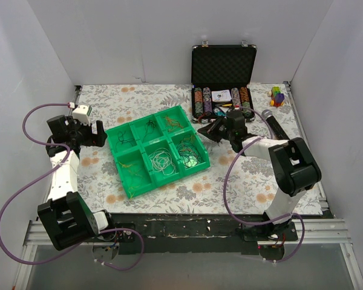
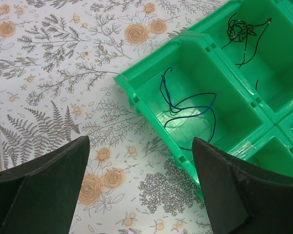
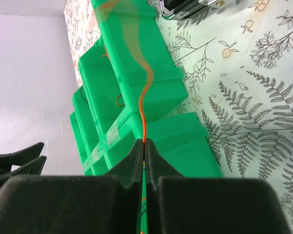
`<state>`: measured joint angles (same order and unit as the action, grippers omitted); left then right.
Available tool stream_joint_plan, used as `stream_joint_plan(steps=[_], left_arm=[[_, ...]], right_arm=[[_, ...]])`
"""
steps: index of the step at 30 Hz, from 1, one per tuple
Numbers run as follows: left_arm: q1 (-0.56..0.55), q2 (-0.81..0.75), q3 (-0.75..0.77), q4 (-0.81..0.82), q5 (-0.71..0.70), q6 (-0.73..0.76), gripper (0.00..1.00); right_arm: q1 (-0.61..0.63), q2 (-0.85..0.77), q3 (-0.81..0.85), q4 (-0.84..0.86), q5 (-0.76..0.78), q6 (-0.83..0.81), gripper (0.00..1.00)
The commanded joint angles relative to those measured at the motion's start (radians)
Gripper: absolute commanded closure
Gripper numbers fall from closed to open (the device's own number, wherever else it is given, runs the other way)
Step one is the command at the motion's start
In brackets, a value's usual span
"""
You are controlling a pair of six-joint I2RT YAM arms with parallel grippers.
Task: Untangle the cables
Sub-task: Pick up the cable from the bin.
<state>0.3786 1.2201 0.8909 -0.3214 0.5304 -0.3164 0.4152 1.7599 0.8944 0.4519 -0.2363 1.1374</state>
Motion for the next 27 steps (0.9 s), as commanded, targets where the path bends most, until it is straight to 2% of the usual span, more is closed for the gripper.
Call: stream_joint_plan(steps=[1,10,19,27], left_arm=[[0.006,-0.011,-0.012,0.001,0.0,0.011,0.14],[0.005,-0.014,-0.017,0.01,0.006,0.005,0.14],[0.006,-0.019,-0.029,0.013,0.01,0.005,0.14],[0.005,-0.025,-0.032,0.013,0.013,0.002,0.14]], right_arm=[[-0.004,-0.089,-0.006,-0.007,0.069,-0.047,0.99],[-0.003,-0.184,0.052,-0.018,0.058,-0.116,0.99],[0.01,-0.28,0.248,0.01,0.003,-0.182,0.99],[0.011,-0.27,0.449,0.053,-0.072,-0.192,0.99]])
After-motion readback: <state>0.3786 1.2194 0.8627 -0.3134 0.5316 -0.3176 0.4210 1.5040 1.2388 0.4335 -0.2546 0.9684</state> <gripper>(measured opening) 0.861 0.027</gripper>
